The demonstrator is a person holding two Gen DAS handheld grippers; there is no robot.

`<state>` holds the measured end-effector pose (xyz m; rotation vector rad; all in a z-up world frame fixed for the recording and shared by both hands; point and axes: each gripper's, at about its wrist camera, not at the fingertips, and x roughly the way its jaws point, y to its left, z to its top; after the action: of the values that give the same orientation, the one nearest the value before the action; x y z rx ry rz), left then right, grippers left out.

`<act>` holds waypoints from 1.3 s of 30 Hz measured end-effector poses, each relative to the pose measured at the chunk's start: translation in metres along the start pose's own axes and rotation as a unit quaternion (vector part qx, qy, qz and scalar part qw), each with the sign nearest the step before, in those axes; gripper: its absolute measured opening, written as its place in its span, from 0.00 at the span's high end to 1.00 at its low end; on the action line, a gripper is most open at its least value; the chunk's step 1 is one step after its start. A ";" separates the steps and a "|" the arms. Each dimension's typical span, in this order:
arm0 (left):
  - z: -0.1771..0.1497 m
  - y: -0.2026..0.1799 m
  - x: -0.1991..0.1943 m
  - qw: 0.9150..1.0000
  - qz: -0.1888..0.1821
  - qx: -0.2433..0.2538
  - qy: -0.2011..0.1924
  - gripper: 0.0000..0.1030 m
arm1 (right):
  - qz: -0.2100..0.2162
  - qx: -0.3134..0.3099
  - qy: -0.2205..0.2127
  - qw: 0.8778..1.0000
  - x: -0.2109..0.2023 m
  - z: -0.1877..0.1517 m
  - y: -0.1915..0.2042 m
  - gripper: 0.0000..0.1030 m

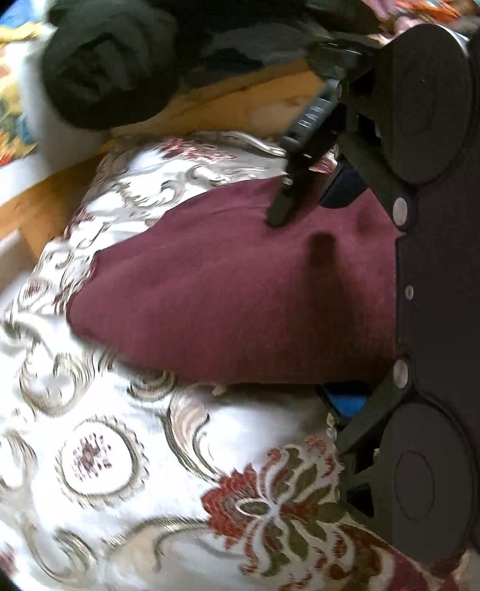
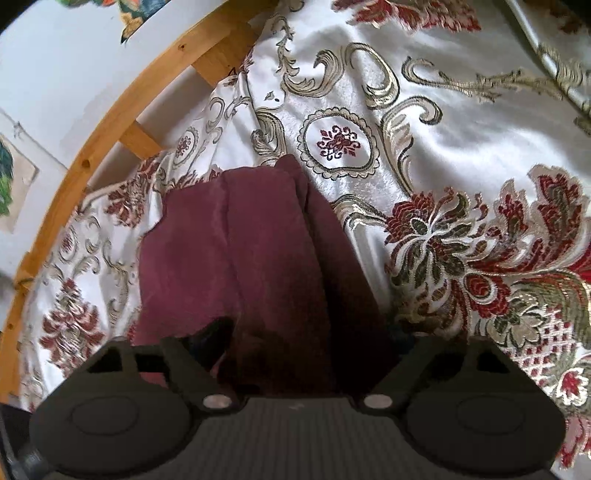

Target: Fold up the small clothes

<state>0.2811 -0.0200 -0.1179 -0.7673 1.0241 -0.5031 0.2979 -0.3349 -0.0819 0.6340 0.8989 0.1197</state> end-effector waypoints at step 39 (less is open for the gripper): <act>0.019 -0.041 -0.090 0.980 0.027 0.060 -0.186 0.60 | 0.078 -0.252 -0.217 0.940 -0.080 -0.028 0.151 0.74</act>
<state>0.2571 0.0229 -0.0298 -0.6918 0.6586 -0.3525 0.2507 -0.2280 0.0458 0.2304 0.3628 0.3279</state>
